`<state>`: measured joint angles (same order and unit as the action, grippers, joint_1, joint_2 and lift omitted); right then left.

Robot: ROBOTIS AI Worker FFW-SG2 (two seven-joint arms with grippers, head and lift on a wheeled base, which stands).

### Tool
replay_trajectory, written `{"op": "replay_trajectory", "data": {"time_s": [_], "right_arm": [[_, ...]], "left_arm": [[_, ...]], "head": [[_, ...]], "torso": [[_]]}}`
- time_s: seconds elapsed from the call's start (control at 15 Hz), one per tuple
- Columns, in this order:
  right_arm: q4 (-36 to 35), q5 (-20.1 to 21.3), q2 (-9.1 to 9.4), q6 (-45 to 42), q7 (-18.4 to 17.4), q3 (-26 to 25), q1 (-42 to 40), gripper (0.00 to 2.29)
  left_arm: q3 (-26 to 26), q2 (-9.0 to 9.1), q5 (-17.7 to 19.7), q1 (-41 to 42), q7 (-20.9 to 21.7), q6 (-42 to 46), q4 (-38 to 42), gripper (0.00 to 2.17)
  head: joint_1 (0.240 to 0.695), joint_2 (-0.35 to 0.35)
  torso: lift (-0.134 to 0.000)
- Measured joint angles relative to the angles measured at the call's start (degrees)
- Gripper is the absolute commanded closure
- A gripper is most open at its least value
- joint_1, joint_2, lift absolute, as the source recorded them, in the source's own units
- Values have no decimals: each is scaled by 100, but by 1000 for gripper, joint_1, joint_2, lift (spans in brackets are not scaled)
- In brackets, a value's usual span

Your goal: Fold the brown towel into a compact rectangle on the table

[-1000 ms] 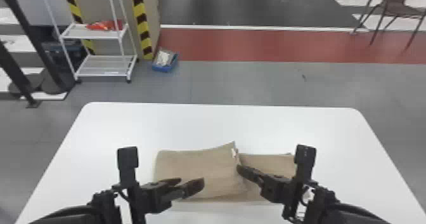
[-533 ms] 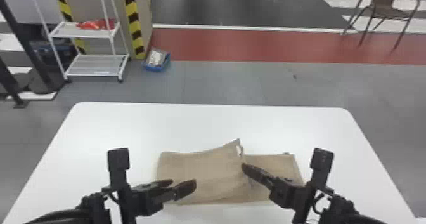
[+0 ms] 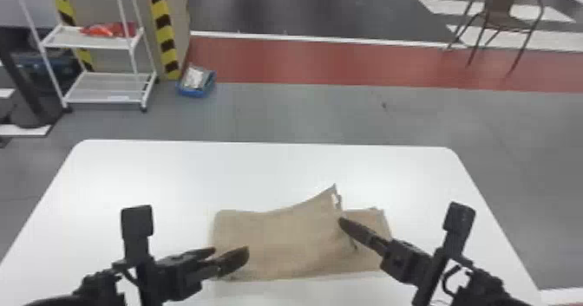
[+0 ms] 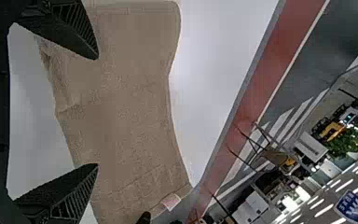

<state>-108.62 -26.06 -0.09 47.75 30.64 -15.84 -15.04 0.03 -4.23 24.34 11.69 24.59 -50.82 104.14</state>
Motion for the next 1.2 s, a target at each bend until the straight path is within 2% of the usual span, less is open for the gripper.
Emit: {"op": "replay_trajectory", "data": {"time_s": [0.47, 0.87, 1.07, 1.2], "right_arm": [[79, -48, 0, 133, 425, -821, -27, 1288], [1158, 0, -6, -215, 708, -1002, 491, 1288], [1390, 95, -34, -351, 760, -1011, 566, 1288], [1400, 7, -35, -331, 865, -1044, 567, 1288]], "left_arm": [[53, 1, 5, -9, -22, -13, 80, 63], [17, 18, -29, -10, -34, -12, 58, 66], [19, 17, -37, -2, -33, -12, 37, 63], [23, 20, -53, -4, -38, -12, 17, 63]], "head": [[695, -207], [695, -224], [695, -230], [695, -227]], "torso": [[0], [0], [0], [0]]}}
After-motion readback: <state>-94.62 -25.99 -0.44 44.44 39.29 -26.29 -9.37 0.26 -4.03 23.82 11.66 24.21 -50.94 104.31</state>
